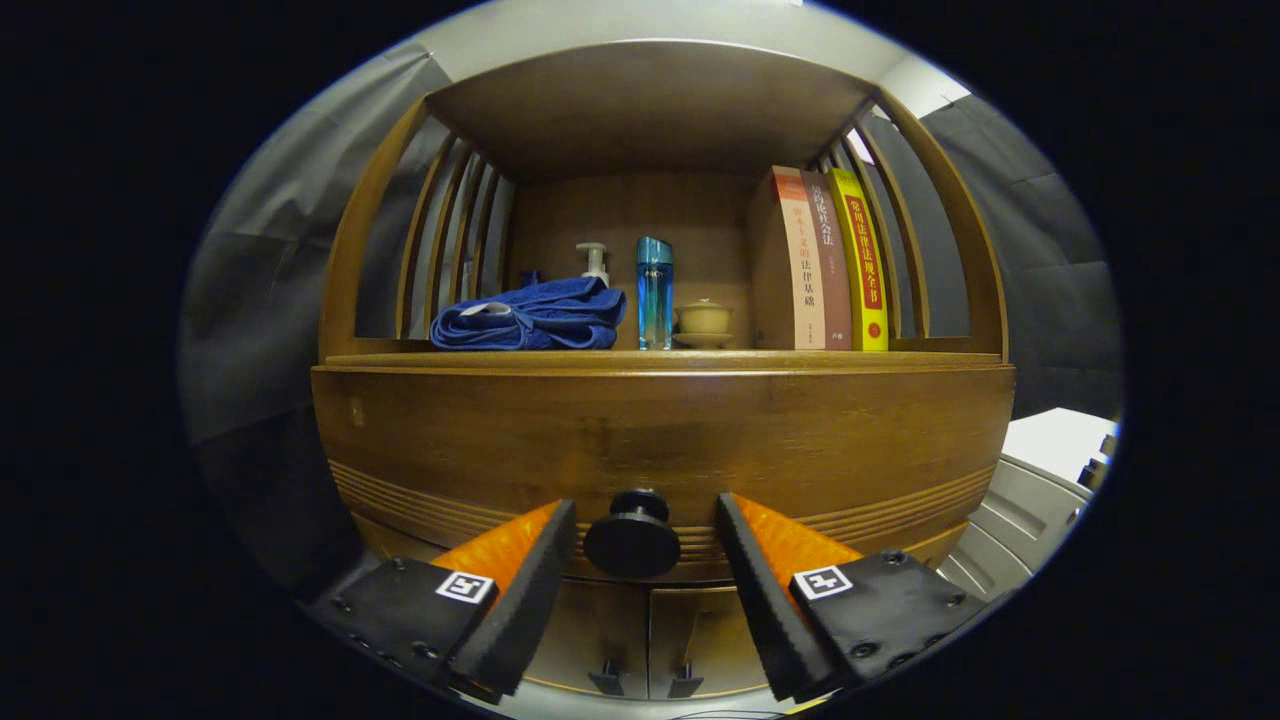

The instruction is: Pull open the drawer, take out the items inside it, and place them on the countertop above the cabinet.

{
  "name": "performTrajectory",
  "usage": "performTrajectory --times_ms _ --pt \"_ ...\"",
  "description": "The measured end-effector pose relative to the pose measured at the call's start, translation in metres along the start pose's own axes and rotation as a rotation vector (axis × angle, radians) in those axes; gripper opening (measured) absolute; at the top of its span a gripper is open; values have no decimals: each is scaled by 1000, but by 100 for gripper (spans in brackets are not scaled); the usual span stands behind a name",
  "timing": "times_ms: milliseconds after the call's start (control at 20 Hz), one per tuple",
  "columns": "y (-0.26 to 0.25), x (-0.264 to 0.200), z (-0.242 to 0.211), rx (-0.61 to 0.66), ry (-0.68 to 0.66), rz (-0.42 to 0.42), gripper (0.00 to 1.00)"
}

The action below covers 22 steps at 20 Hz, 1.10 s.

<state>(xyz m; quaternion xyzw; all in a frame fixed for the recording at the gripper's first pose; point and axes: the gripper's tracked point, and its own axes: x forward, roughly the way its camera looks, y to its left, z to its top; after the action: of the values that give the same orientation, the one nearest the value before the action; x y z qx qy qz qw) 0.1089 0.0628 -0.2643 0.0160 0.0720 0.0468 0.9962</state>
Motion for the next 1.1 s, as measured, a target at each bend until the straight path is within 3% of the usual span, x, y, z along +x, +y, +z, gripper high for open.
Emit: performTrajectory --times_ms 50,350,650,1100 --pt "-4 0 1 -16 -5 -24 91" --pt "8 1 0 -72 -13 -34 54" --pt "5 1 -4 -28 52 -43 45" --pt "10 -62 1 7 136 -49 44"
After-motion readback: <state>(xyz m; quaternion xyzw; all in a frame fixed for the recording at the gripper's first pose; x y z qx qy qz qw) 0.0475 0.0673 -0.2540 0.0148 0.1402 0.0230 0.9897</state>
